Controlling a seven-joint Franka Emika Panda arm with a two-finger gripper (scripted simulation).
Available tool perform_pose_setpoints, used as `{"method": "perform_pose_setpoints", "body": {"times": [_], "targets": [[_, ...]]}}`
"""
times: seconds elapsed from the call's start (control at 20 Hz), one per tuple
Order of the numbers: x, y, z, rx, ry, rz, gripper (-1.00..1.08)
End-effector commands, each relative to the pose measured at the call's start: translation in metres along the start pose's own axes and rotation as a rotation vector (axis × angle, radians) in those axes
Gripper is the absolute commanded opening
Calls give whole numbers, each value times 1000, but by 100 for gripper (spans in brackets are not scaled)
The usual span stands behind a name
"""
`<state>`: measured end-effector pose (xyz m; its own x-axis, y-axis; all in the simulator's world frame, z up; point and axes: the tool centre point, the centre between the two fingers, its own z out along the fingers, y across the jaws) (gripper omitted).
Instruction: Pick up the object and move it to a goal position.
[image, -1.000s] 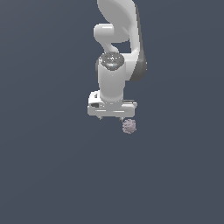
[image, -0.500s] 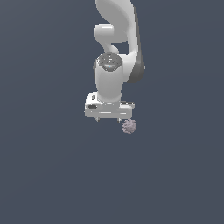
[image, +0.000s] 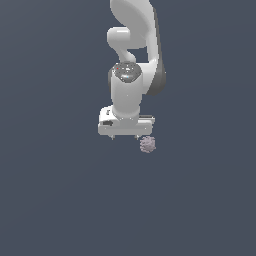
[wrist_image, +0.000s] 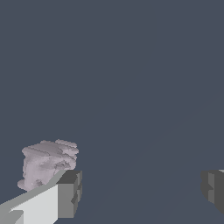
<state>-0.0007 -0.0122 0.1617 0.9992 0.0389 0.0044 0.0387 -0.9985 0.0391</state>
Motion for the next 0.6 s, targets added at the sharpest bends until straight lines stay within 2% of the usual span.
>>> {"method": "perform_pose_setpoints", "body": {"times": [0.0,0.55], "targets": [[-1,-3,2,0,-1,-37,100],[-6,-25,14,4,-3,-319,100]]}}
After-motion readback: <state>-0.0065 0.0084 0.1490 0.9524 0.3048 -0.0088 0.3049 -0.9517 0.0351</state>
